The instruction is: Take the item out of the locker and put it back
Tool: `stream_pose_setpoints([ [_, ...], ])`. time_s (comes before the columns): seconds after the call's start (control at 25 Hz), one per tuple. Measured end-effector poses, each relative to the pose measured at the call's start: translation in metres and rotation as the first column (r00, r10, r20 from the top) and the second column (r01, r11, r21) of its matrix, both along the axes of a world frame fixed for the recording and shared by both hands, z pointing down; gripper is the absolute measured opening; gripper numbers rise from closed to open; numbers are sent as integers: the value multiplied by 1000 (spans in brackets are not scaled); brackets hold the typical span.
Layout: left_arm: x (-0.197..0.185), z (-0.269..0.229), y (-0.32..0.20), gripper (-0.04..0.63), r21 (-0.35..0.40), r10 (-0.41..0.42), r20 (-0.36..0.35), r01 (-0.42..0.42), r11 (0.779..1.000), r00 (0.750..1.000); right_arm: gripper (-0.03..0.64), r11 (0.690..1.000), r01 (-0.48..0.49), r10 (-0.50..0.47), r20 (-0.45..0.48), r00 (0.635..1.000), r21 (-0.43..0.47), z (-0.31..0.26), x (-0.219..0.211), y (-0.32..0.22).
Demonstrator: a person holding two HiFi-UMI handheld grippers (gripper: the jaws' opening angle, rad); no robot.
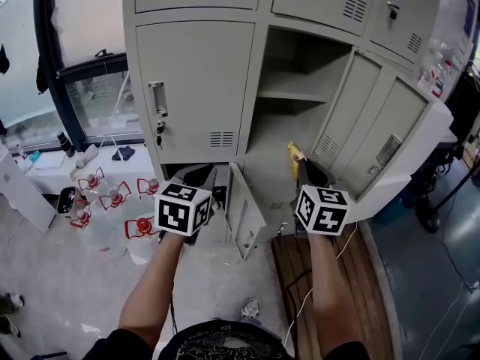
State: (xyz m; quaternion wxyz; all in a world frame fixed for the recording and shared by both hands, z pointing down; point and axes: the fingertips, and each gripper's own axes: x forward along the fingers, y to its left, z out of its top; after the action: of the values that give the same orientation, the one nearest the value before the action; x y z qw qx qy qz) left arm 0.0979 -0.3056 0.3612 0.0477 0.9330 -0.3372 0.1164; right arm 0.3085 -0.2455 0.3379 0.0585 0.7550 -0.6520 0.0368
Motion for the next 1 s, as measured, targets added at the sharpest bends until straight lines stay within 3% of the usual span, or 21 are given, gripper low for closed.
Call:
stream_pose_setpoints([
  [1.0, -5, -2, 39, 5, 24, 75, -9, -75, 997, 997, 30, 994, -105, 106, -20, 994, 39, -8, -17, 95],
])
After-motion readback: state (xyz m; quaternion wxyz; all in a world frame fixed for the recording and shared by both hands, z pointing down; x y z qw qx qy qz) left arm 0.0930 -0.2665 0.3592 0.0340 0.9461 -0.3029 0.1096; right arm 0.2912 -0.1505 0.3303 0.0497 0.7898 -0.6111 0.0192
